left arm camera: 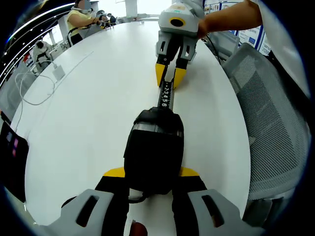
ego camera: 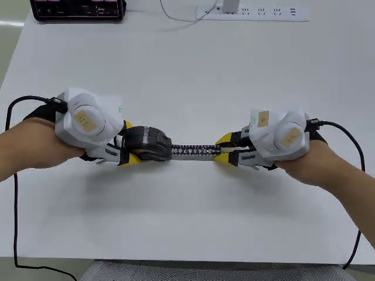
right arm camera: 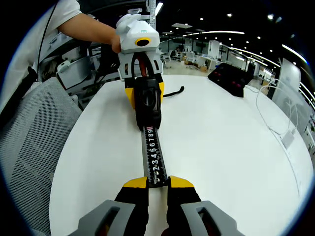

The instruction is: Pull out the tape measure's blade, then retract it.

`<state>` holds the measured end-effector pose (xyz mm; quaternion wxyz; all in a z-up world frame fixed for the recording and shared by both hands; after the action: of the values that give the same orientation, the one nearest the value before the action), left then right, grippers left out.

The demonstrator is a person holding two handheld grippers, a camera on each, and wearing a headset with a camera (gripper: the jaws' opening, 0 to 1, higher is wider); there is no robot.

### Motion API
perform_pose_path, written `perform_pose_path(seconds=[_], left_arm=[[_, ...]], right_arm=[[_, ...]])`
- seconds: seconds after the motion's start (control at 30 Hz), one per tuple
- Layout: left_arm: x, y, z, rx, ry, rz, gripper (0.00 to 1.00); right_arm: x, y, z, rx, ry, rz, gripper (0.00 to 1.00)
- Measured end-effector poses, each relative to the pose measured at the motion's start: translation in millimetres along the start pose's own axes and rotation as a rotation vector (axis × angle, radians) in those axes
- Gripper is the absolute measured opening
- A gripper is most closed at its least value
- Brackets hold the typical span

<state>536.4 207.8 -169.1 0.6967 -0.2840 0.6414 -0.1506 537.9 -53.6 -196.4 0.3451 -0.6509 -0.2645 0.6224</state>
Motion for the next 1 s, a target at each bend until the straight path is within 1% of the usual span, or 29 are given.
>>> perform_pose_path(seconds=[0.5, 1.0], left_arm=[[0.1, -0.1, -0.1, 0.001, 0.000, 0.003, 0.29], [0.1, -0.3, -0.6, 0.005, -0.002, 0.006, 0.29]], right_arm=[[-9.1, 6.3, -1.9, 0.002, 0.011, 0.015, 0.09], [-19.7, 9.8, 0.2, 0.005, 0.019, 0.031, 0.09]])
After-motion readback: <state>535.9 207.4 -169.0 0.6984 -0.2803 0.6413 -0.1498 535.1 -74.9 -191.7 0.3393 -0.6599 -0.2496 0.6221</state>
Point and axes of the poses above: the centre of the closed fingertips' face, and the gripper's own axes: x roughly forward along the fingers, z roughly to its left, y roughly out of its underside, the point moved 10 cm from there along -x, roughly backward along the fingers, and after that the axes turned 5 degrees about -z, right-handed, at the moved point
